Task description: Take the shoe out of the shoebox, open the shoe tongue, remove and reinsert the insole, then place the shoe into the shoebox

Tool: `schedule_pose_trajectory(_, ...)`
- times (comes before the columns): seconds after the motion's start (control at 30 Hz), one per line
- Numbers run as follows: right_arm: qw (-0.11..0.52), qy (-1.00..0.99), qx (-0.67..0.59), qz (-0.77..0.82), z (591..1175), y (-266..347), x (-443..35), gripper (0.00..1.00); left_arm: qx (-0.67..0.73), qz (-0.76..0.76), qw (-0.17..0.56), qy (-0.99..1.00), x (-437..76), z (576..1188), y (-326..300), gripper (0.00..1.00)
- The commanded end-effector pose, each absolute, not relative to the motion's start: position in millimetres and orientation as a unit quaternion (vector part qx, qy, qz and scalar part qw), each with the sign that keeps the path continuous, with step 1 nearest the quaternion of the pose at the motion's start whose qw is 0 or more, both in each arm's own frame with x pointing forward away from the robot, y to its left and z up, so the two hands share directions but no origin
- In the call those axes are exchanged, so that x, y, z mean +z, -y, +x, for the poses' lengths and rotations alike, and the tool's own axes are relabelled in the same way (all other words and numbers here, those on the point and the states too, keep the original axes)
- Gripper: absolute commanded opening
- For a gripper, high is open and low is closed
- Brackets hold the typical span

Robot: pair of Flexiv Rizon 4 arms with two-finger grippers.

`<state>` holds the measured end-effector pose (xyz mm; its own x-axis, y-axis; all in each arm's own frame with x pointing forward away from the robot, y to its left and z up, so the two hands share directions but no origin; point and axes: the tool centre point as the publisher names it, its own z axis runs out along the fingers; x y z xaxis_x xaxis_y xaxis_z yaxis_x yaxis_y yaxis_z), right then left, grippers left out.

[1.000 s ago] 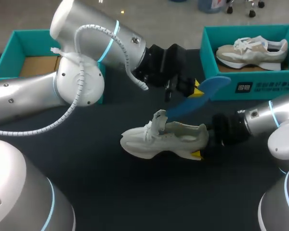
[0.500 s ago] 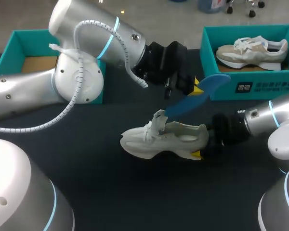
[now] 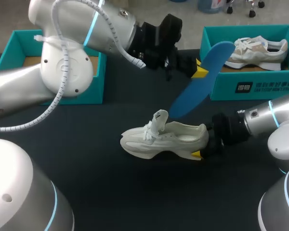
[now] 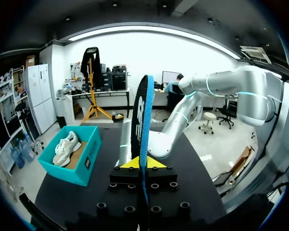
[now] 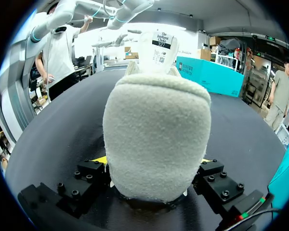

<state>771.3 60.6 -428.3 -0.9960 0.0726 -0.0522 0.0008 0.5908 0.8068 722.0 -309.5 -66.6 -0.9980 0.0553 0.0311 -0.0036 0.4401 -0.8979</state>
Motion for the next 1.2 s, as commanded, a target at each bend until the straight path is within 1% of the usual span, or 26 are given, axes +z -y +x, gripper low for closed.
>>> schedule_pose_trajectory(0.03, 0.040, -0.892, 0.450, 0.021, 771.2, -61.6, -432.5, 0.00, 0.553, 0.001, 0.034, 0.833, -58.5, 715.6, 300.7, 0.00)
schedule_pose_trajectory(0.13, 0.040, -0.892, 0.450, 0.021, 771.2, -61.6, -432.5, 0.00, 0.579, 0.023, 0.051, 0.814, -48.1, 711.1, 302.1, 0.00)
schedule_pose_trajectory(0.57, 0.040, -0.892, 0.450, 0.021, 771.2, -61.6, -432.5, 0.00, 0.657, 0.120, 0.183, 0.722, -15.1, 670.6, 295.2, 0.00)
schedule_pose_trajectory(0.97, 0.040, -0.892, 0.450, 0.021, 771.2, -61.6, -432.5, 0.00, 0.677, 0.155, 0.274, 0.666, 11.9, 631.3, 263.4, 0.00)
schedule_pose_trajectory(1.03, 0.040, -0.892, 0.450, 0.021, 771.2, -61.6, -432.5, 0.00, 0.676, 0.147, 0.301, 0.656, 17.5, 625.6, 256.1, 0.00)
schedule_pose_trajectory(1.2, 0.040, -0.892, 0.450, 0.021, 771.2, -61.6, -432.5, 0.00, 0.656, 0.126, 0.331, 0.666, 21.0, 614.0, 244.9, 0.00)
